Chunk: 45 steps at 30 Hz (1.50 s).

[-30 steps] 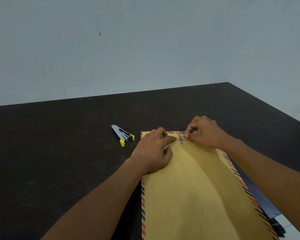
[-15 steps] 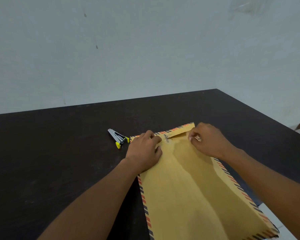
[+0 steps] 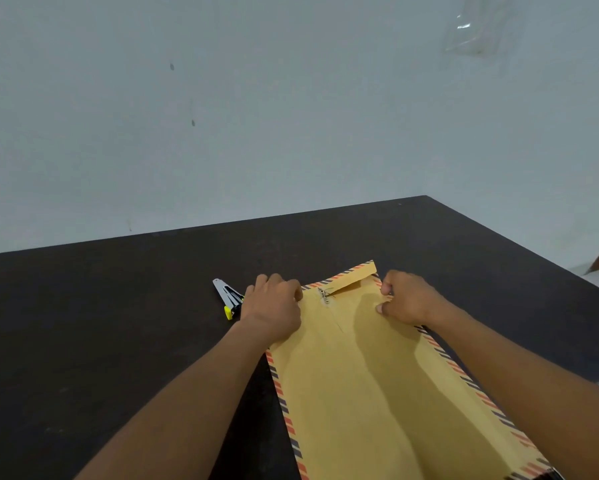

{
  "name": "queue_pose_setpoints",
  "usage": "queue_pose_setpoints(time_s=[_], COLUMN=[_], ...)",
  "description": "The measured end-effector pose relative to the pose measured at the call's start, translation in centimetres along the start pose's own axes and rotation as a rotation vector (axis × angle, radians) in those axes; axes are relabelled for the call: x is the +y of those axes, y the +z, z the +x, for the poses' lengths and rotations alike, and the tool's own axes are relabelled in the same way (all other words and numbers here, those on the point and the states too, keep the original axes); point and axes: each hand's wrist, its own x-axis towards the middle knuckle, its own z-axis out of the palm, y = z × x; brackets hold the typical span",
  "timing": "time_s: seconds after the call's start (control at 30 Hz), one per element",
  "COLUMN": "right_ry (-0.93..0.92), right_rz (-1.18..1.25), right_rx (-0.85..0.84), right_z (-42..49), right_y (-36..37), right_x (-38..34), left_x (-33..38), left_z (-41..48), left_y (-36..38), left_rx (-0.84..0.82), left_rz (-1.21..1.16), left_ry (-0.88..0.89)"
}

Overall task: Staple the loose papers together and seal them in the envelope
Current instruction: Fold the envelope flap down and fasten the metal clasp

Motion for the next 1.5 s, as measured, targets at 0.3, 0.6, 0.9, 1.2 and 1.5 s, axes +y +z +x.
queue_pose_setpoints(time_s=[0.3,0.6,0.9,1.2,1.5], right_ry=[-0.098,-0.565,-0.977,-0.808,-0.382], right_rz=[0.395,0.319,0.092,-0.103,0.077], right_rx=[0.116,0.599,0.505,0.024,-0.123], right_z=[1.5,-0.2,-8.6,-10.7,-8.5], right_y=[-3.0,-18.6,-17.3,0.2,0.5], right_x=[-0.4,-7.9,-10.6,-3.8,-1.6], left_x=[-0.8,-0.8,-3.1,-5.0,-2.7], left_z=[1.3,4.1,2.9,-1.2,-1.0], left_y=[-1.7,-12.4,-14.2,-5.2,-3.5], left_rx=[-0.019,0.508,0.583,-0.008,-0.227], left_rz=[-0.289,-0.602,-0.566,-0.45,-0.038], left_ry=[-0.019,-0.026,-0.065,-0.06,0.073])
